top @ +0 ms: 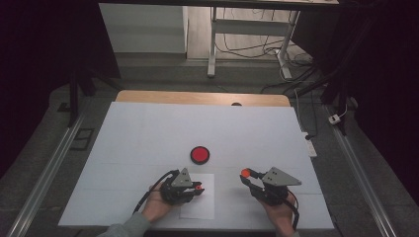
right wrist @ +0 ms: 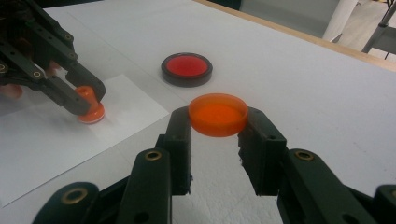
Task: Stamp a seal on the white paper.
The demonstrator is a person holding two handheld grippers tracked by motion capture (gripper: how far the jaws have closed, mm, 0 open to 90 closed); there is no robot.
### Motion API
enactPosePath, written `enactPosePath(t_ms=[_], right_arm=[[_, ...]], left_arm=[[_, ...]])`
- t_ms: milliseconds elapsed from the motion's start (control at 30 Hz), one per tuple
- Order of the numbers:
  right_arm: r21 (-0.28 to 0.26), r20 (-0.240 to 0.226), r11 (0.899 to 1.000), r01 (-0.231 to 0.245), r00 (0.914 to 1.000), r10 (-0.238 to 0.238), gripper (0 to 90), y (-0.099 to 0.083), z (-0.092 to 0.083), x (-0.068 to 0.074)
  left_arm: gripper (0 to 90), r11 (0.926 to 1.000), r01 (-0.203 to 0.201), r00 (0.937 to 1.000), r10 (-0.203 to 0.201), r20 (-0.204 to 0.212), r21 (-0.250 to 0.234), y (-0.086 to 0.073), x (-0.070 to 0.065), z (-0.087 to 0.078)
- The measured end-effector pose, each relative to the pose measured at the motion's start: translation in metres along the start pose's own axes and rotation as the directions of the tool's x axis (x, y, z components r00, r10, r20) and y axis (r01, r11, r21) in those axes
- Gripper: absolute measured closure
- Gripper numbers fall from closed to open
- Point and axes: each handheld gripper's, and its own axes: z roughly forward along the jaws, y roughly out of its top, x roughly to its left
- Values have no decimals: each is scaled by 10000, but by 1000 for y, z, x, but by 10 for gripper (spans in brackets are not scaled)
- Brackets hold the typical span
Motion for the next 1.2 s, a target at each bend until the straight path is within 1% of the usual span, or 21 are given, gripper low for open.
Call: enactPosePath(t_ms=[233,400,467,533,733,900,967,1200], right_arm=[[9,7,10000,-16,10000,16,645,0,0,0],[19,8,10000,-6,10000,6,645,0,0,1],[22,12,10000,-16,10000,16,645,0,0,1],[30,8,10000,-11,10000,10,645,0,0,1],[13,29,10000,-10,10000,10,645,1,0,1],[21,27,10000,-7,10000,7,645,1,0,1],[28,28,10000,-3,10000,3,645,1,0,1],[32,28,10000,-2,10000,1,645,1,0,1]], left_arm=[[736,9999,28,10000,-28,-23,-111,-2,0,0],[736,10000,19,10000,-19,-11,-79,-2,0,0],[737,10000,-55,10000,55,-21,-31,-1,0,0],[736,10000,-15,10000,15,-28,-96,-2,0,0],[736,10000,-36,10000,35,-75,-31,0,-1,0],[737,9999,-49,10000,49,-73,-103,-2,-1,0],[737,9998,50,10000,-51,-55,-217,-3,-1,0],[737,9997,12,10000,-14,-81,-254,-4,-1,0]])
